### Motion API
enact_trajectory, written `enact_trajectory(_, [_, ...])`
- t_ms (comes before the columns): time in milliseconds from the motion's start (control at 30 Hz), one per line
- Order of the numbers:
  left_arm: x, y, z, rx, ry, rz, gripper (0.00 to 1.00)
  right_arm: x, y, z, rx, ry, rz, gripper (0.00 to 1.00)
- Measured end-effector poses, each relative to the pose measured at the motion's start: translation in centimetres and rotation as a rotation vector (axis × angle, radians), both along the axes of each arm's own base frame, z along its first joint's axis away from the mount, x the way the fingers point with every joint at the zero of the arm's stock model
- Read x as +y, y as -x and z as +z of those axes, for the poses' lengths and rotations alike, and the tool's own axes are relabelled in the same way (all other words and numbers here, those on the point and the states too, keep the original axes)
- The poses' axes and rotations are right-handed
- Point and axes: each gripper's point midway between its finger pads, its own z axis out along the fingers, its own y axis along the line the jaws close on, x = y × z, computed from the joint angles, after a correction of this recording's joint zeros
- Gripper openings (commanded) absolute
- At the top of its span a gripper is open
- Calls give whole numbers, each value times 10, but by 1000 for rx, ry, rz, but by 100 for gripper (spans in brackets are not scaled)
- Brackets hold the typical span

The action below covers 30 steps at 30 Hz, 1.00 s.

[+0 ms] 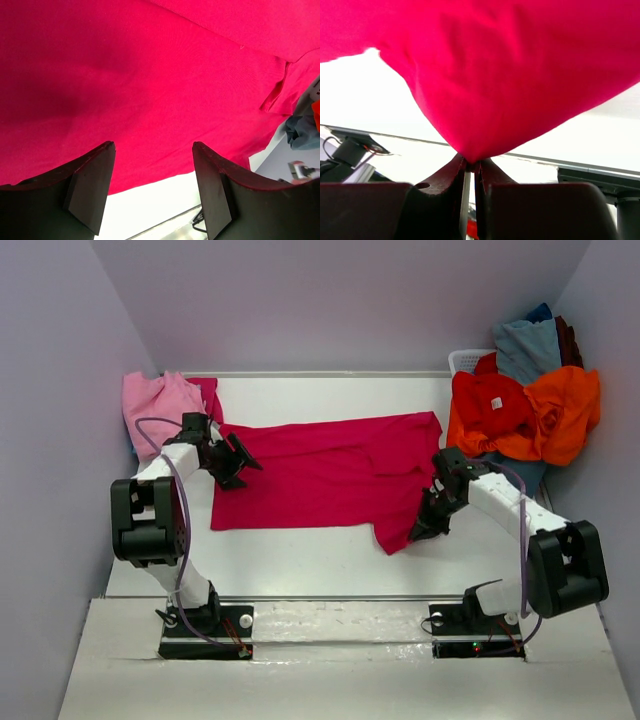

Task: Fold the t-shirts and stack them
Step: Fold the tshirt

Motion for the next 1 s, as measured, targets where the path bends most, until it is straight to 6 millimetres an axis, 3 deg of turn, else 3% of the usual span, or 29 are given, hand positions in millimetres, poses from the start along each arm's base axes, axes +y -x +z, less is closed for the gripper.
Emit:
enact_trajectory(267, [0, -1, -4, 9, 1, -1, 74, -2, -19, 22, -50, 34, -11, 12])
enact_trajectory(467, [0, -3, -3, 3, -1, -5, 74, -1, -39, 9, -14, 71, -6, 13])
enact_trajectory(633, [0, -3, -3, 0, -3, -11, 74, 4, -69, -3, 1, 94, -2, 16])
enact_trajectory(700, [0, -4, -2, -3, -3, -12, 74, 8, -86, -11, -5, 95, 0, 23])
enact_trajectory(733, [0, -5, -1, -6, -4, -13, 74, 9, -92, -12, -6, 97, 1, 32])
enact_trajectory(1000, [0, -7, 1, -16, -6, -17, 74, 13, -128, -2, -88, 106, 11, 46])
